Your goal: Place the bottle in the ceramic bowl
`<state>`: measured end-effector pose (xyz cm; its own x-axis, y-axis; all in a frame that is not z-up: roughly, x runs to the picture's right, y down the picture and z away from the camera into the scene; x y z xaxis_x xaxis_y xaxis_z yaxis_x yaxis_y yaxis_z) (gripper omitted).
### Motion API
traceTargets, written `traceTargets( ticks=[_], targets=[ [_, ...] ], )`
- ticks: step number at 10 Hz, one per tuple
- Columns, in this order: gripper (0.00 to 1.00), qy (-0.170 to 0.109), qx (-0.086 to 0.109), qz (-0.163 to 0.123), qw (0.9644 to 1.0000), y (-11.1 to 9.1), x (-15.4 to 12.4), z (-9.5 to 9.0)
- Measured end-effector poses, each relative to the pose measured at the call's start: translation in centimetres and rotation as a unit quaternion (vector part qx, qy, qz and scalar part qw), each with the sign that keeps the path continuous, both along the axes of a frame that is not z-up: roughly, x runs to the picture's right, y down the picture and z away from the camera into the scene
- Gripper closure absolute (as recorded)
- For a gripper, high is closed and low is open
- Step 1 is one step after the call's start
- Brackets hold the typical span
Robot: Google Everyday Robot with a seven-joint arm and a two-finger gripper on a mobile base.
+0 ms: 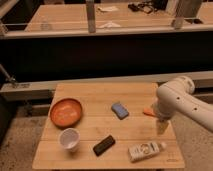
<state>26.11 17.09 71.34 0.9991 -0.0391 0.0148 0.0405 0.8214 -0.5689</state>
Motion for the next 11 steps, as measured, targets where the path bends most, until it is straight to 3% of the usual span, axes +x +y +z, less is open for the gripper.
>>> traceTargets(
  ticks=[11],
  targets=[
    [0.20, -0.057, -0.013, -0.012, 0.9982, 6.5, -0.7, 1.6]
  ],
)
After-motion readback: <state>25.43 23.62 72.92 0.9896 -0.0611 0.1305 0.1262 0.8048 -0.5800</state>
